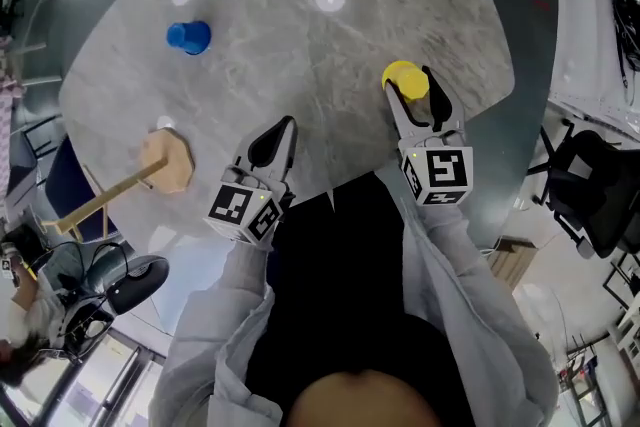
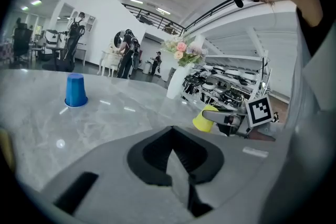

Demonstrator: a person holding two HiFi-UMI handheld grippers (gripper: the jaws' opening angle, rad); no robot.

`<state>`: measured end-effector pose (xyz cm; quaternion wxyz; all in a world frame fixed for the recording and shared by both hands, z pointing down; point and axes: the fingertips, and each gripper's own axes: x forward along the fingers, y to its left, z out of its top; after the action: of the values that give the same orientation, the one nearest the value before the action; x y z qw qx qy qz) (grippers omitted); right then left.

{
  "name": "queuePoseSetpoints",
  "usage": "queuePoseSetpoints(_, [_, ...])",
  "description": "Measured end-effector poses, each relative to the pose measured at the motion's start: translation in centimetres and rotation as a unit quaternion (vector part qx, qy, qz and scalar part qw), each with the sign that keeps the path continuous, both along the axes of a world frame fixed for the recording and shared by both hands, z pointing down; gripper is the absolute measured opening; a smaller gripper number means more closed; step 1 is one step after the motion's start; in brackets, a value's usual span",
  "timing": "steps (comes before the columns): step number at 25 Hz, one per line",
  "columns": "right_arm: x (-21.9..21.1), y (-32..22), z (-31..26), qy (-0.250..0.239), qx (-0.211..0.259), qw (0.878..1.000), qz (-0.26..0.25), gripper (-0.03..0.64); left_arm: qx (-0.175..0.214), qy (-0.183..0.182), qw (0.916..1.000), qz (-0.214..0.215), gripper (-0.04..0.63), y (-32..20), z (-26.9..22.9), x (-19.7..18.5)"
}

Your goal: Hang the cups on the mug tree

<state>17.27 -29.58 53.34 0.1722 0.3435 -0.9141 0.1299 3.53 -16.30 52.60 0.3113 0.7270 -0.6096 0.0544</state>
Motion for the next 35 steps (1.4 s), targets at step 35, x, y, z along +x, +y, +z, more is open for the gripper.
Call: queuePoseSetpoints(35, [-28.1, 19.7, -15.4, -0.131, -0.001, 0.930, -0.344, 0.264, 0.088, -0.080, 0.9281, -0.353, -0.003, 24.1, -11.9, -18.1])
